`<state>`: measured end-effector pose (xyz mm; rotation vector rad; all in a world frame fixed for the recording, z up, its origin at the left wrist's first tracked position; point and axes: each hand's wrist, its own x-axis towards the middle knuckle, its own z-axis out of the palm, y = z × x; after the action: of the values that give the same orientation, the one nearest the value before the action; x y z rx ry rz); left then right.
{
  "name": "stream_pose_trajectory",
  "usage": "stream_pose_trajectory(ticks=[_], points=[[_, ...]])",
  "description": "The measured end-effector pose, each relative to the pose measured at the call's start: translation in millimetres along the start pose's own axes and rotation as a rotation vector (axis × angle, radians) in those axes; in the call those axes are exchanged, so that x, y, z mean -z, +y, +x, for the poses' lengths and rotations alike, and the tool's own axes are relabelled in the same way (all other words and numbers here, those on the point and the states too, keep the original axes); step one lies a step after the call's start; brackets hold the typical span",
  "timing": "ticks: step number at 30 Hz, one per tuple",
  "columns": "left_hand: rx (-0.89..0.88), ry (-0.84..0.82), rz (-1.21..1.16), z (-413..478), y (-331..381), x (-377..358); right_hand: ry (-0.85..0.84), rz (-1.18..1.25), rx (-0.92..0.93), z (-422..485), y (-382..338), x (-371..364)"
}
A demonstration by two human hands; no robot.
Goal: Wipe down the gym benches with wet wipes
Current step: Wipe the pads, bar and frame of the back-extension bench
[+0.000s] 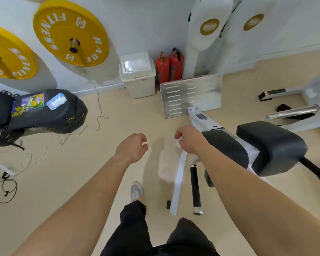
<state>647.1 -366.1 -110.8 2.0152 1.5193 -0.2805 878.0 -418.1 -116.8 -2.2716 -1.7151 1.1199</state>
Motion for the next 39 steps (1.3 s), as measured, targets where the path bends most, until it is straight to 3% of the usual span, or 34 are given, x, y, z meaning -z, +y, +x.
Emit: stream_pose_trajectory(ticks=[7, 13, 19, 28, 39], points=[[-0.261, -0.108, 0.124, 108, 10, 72, 0.167, 0.161, -0.281, 37, -17, 35], [-0.475, -0.191, 0.245, 192, 77, 102, 0.325, 0.253, -0.456, 57, 3, 67], [-0.686, -0.291, 0.389, 283, 182, 92, 0.446, 0.403, -0.633, 94, 59, 95], [-0.865, -0.409, 0.657, 402, 331, 79, 0.528, 0.675, -0.871, 159, 152, 150], [-1.144, -0.556, 0.954, 395, 435, 2, 0.853, 0.937, -1.219, 128, 178, 128]])
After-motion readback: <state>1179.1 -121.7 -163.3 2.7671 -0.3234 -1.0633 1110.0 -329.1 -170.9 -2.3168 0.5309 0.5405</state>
